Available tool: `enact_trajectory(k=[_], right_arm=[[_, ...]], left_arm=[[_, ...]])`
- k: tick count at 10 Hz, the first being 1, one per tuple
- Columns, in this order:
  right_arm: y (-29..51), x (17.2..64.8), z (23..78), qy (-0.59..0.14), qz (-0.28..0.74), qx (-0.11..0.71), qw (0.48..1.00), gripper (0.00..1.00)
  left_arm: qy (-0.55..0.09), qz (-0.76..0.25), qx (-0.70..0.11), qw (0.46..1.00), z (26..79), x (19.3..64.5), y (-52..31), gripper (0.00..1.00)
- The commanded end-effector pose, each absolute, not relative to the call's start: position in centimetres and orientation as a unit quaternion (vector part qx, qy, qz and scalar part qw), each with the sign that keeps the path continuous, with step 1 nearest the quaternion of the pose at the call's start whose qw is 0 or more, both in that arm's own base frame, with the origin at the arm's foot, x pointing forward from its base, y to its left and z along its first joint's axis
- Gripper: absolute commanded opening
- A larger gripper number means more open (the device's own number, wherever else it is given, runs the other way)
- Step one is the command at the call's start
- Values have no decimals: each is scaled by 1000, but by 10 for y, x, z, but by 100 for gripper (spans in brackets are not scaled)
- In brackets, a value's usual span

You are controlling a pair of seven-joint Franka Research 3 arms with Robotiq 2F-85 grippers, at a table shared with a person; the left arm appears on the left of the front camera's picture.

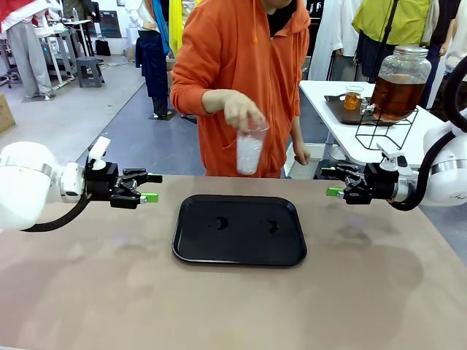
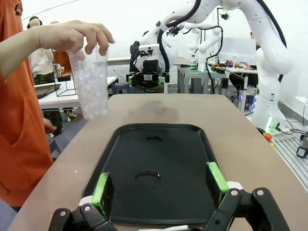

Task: Pour the drink into the iced cup.
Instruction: Open the gripper to release the iced cup you were holding.

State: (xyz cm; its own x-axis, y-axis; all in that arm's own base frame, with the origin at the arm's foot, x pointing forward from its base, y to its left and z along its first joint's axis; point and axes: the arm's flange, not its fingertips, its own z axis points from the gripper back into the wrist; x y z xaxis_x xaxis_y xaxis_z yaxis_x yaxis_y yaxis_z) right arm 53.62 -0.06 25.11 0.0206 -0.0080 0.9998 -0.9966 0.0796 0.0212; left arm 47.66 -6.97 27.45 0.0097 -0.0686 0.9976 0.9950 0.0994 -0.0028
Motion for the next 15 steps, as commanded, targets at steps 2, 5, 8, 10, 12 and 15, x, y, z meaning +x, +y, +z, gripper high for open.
enact_trajectory(k=[2,5,8,10,12,15], right_arm=[[1,537,254,-519,472,486,521,100],[1,537,254,-519,472,486,521,100],[1,537,254,-519,472,486,521,100],[1,537,254,-519,472,486,521,100],[1,537,254,-519,472,486,521,100],[1,537,254,-519,472,486,521,100]], left_arm=[[-506,-491,-459,541,276,478,-71,100],[-506,-491,-459,541,276,478,-71,100],[-506,-491,-459,541,276,478,-71,100],[-506,-491,-459,541,276,478,-71,100],[-506,-491,-459,541,276,478,-71,100],[-506,-491,-459,541,276,478,-71,100]])
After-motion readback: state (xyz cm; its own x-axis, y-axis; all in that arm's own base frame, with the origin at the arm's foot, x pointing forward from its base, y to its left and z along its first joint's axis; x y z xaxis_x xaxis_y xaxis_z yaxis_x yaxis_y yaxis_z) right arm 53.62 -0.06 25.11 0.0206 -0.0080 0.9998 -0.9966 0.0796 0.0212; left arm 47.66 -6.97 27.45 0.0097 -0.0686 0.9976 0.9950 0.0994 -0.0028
